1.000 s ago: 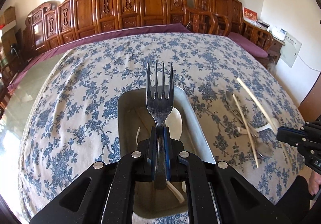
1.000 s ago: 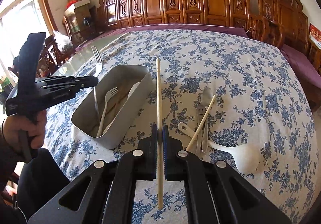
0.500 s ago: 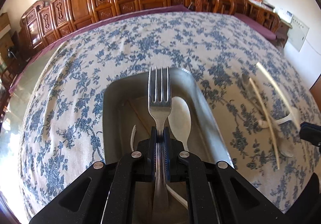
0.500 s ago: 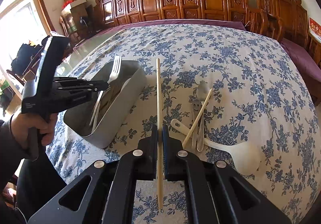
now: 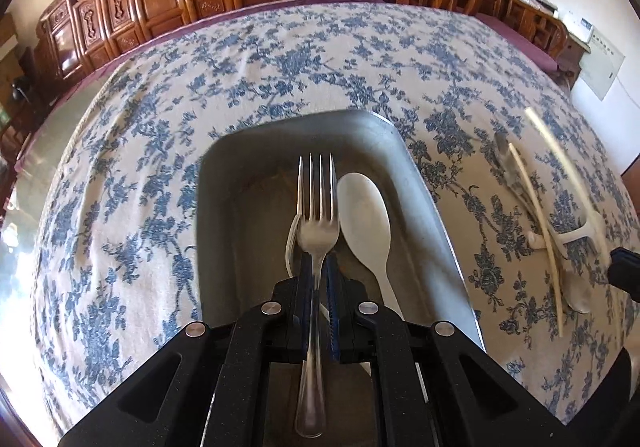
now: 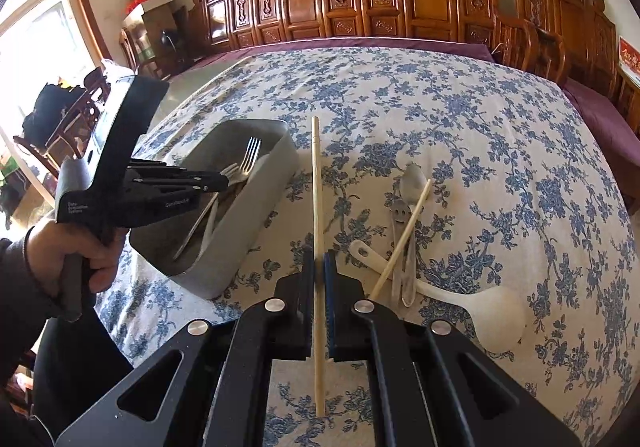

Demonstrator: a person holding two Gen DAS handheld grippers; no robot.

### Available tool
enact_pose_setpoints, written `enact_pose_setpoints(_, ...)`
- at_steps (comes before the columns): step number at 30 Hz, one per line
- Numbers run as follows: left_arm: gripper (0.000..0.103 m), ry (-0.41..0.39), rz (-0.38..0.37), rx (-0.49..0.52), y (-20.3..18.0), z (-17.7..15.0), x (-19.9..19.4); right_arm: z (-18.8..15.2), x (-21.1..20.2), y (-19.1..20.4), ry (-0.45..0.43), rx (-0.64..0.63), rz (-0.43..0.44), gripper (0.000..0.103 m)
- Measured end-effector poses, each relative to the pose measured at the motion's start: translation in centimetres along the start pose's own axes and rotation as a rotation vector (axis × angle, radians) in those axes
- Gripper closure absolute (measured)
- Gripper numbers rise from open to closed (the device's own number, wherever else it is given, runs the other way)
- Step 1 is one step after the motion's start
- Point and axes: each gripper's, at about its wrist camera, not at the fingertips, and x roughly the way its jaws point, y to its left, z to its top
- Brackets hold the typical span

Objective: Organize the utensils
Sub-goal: 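Lower the metal fork into the tray and open the left gripper, then lower the chopstick into the tray and open the right gripper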

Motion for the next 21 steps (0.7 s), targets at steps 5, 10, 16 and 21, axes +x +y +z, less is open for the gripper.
enact_pose_setpoints(5,0.097,-0.057,-0.033,-0.012,1.2,-0.6,-3.3,1.4,0.7,2.2,-0.001,-0.024,0.018,0.097)
enact_pose_setpoints(10,0.097,-0.095,-0.055,-0.024,3.0,-1.2,-6.1,2.9,2.0,5.3,0.004,-0.053,0.041,0.097)
enact_pose_setpoints(16,0.097,-0.122,-0.077,-0.055,5.7,-2.7,-8.5,4.3,4.2,8.2,0.034,-0.055,0.062,0.097)
enact_pose_setpoints(21,0.097,-0.136,-0.078,-0.073,7.5,-3.6,-9.8,5.3,6.2,9.8,0.063,-0.028,0.08,0.097)
